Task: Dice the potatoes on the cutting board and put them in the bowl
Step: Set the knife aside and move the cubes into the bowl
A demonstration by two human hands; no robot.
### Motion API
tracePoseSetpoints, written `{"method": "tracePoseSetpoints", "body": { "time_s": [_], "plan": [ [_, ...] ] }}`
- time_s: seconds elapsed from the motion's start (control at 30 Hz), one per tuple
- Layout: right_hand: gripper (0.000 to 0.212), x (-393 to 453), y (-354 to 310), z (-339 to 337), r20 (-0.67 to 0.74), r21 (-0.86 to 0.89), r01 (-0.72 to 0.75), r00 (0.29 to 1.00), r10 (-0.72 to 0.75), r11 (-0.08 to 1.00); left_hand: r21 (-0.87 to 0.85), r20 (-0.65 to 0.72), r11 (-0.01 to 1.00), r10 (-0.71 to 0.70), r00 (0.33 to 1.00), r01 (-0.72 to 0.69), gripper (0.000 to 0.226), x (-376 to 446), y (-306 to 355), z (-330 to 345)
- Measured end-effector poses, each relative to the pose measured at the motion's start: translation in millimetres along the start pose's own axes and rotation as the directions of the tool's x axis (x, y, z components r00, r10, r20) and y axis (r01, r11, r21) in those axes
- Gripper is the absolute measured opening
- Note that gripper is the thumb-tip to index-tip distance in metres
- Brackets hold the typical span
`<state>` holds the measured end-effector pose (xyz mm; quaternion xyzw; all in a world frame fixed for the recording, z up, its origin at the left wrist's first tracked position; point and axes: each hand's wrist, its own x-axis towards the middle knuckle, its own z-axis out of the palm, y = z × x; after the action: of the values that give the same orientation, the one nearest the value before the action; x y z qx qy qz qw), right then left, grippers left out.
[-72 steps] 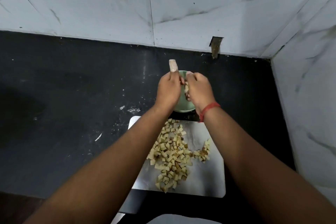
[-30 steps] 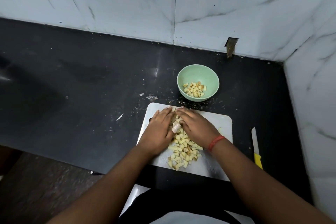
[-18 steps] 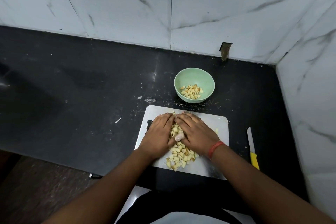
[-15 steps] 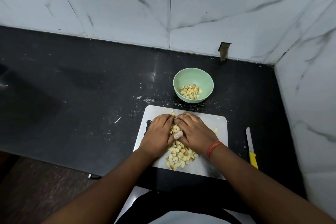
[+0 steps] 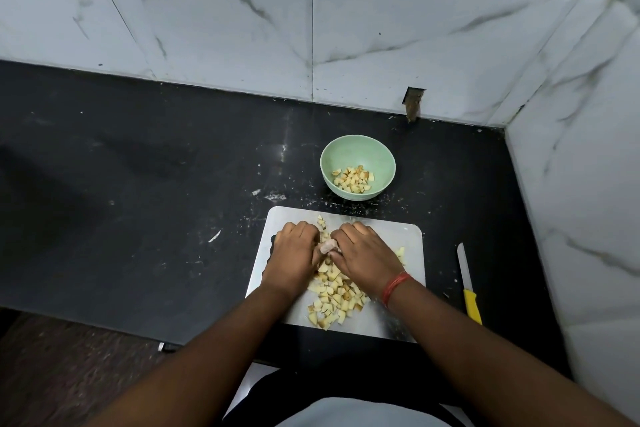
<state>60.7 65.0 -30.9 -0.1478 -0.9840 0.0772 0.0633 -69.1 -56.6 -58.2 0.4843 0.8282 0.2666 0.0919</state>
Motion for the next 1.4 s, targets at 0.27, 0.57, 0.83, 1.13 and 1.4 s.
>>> {"method": "tracePoseSetpoints", "body": {
  "time_s": [0.27, 0.57, 0.83, 1.13, 1.4],
  "plan": [
    [0.031, 8, 0, -2, -0.014, -0.025, -0.082, 0.997, 0.082, 0.996, -0.083, -0.063, 0.995, -0.062, 0.996, 0.057, 0.036, 5, 4, -2],
    [0.026, 10, 0, -26, 0.046, 0.225, -0.202, 0.979, 0.197, 0.953, -0.393, -0.097, 0.907, -0.203, 0.974, 0.150, 0.052, 8, 31, -19],
    [0.026, 6, 1, -37, 0.091, 0.480, -0.327, 0.942, 0.324, 0.814, -0.488, -0.121, 0.868, -0.179, 0.976, 0.099, 0.058, 24, 46, -26],
    [0.033, 92, 42, -97, -0.068, 0.663, -0.371, 0.836, 0.545, 0.651, -0.646, -0.159, 0.757, -0.258, 0.953, 0.097, 0.053, 110, 93, -56],
    [0.023, 141, 75, -92, 0.231, 0.217, -0.492, 0.865, 0.445, 0.843, -0.508, 0.117, 0.773, -0.376, 0.919, 0.381, 0.041, 174, 81, -48]
  ]
}}
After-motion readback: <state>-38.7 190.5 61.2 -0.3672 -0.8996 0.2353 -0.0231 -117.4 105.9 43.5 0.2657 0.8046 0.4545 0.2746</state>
